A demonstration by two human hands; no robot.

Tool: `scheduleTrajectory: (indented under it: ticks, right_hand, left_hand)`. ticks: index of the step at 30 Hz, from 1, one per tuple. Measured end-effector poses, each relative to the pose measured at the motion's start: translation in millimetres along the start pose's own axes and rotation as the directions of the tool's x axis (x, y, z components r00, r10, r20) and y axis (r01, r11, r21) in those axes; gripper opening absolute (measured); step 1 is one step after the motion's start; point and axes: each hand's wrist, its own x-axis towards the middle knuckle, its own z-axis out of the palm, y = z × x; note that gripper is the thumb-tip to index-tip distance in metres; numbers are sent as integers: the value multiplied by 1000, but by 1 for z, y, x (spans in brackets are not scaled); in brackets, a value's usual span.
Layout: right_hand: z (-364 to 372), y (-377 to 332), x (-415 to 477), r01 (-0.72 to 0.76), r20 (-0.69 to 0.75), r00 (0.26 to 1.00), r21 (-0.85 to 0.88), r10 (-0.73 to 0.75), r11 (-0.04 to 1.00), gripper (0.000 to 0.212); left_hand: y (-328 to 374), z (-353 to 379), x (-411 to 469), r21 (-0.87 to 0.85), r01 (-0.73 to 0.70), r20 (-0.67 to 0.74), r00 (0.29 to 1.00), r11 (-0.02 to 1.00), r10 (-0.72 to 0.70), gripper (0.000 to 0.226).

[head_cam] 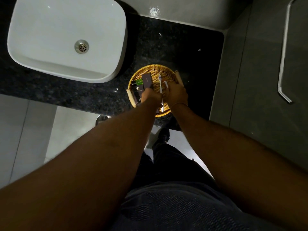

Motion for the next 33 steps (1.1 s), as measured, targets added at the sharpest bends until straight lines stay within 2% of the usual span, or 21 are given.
scheduleTrajectory:
  ticks: [5,8,13,17,20,22,24,27,29,31,33]
  right_hand:
    - [-9,1,-2,-2,-1,1000,8,2,1000,56]
    - [-14,3,-5,9,-6,1000,-77,-10,997,50]
    - [-18,2,-8,25,-9,1000,-137,-26,990,46]
    - [-17,2,-9,34,-10,999,-116,-36,993,44]
    - [-18,2,-9,24,-13,1000,-6,-24,1000,46]
    - [-21,2,-10,67,-79,995,18,-66,998,47]
    - [-26,-1,-14,163,-189,967,-53,-170,985,49]
    - [-41,-13,-13,290,-265,915,-94,-304,952,56]
    - [-51,-27,-12,371,-232,887,-158,-399,915,55]
    - [-57,-43,-14,432,-189,862,-215,-471,876,67]
    - [-61,-60,-25,446,-174,856,-226,-487,866,77]
  left_hand:
    - [-2,-1,-2,26,-34,-17,999,999,35,20]
    - [-4,-2,-4,82,-79,-26,996,993,81,19]
    - [-10,-6,-7,71,-111,-54,992,991,115,33]
    - [-16,-8,-12,66,-158,-90,982,985,163,35]
    - [-17,-17,-20,79,-221,-153,961,972,231,41]
    - [-12,-27,-25,88,-251,-194,945,964,264,47]
    - [-4,-44,-33,230,-244,-306,901,942,308,52]
    - [4,-73,-39,435,-299,-418,769,850,484,44]
    - [2,-92,-41,554,-337,-406,689,761,601,45]
    - [-3,-108,-42,644,-326,-383,646,692,660,55]
    - [-7,-122,-48,678,-324,-330,667,659,668,65]
